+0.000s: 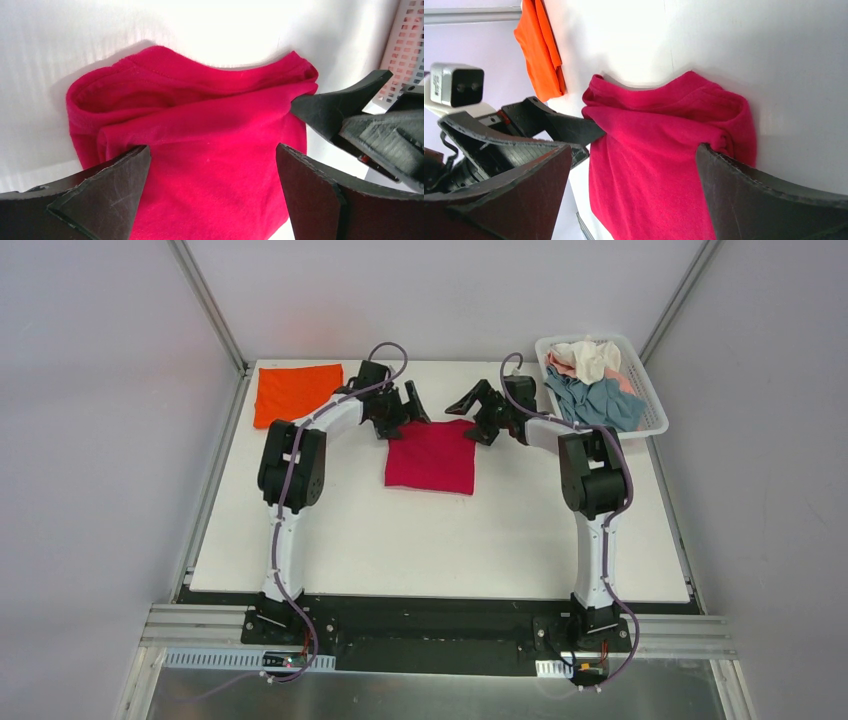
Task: Fold and stack the t-shirts
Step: Fold the long partially folded tshirt into a neat square
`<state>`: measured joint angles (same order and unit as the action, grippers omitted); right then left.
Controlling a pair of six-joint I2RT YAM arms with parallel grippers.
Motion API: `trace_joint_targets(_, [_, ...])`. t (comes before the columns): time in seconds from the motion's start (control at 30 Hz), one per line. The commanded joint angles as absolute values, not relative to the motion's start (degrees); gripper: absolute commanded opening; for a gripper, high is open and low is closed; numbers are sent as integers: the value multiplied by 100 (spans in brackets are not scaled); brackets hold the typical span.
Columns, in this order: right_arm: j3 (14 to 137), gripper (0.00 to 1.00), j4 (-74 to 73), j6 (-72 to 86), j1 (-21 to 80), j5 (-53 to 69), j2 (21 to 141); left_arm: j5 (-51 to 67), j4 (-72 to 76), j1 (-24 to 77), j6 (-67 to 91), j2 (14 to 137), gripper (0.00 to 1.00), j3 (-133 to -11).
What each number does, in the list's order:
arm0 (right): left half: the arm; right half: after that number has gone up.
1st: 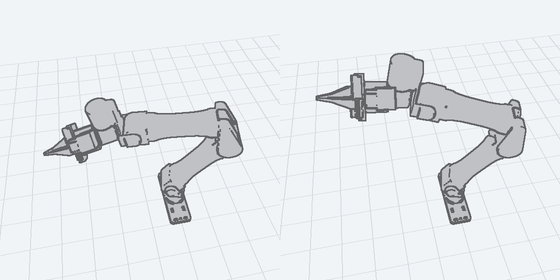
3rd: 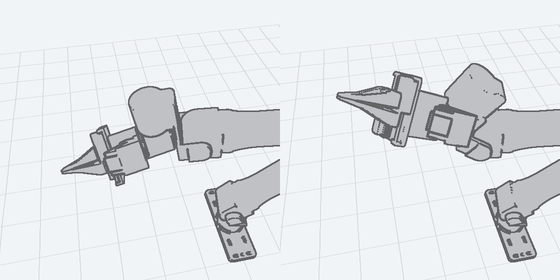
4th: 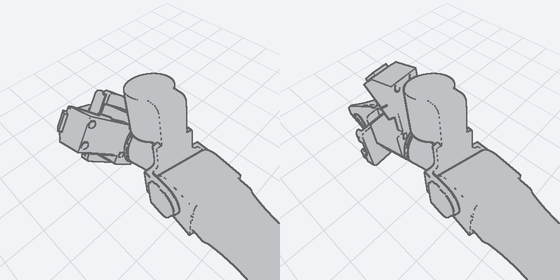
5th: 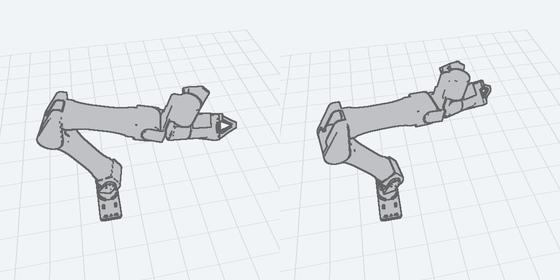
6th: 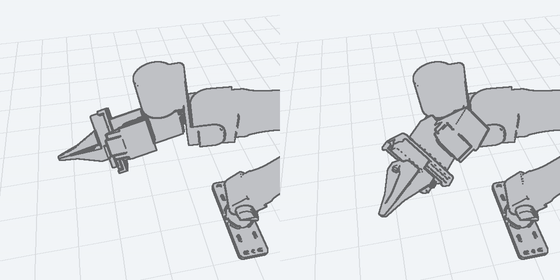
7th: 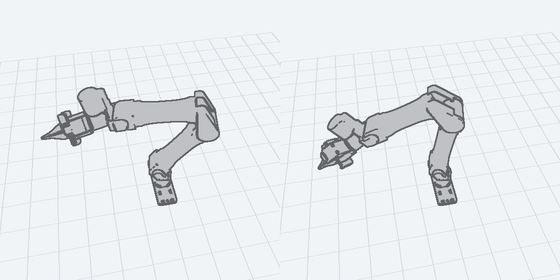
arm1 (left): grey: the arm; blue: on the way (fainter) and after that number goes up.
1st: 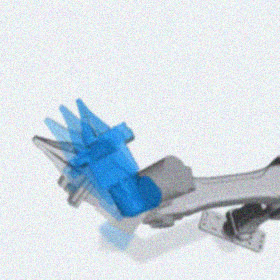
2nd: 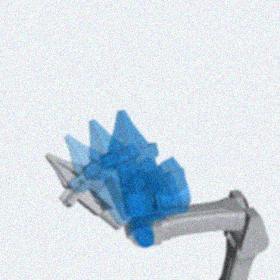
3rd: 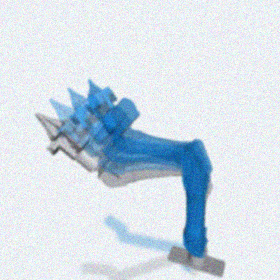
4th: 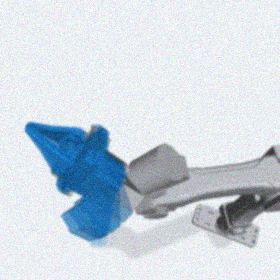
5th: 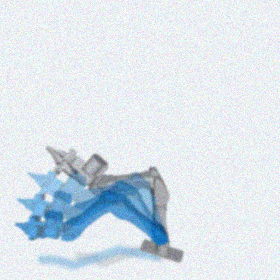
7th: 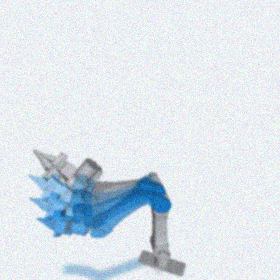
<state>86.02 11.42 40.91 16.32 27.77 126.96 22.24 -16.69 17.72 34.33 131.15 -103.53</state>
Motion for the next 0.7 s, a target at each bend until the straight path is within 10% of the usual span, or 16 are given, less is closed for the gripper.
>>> trace_joint_targets(0.0, [8289, 99, 846, 3781, 1643, 2700, 12569, 1596, -2180, 1732, 3492, 12496, 99, -9108])
trace_joint_targets(0.37, [5587, 99, 1668, 3917, 2279, 2273, 10842, 679, -2087, 2437, 3668, 10848, 99, -6933])
trace_joint_targets(0.67, [5917, 100, 608, 3400, 2308, 1545, 9596, 498, -2186, 2463, 3522, 9442, 99, -6850])
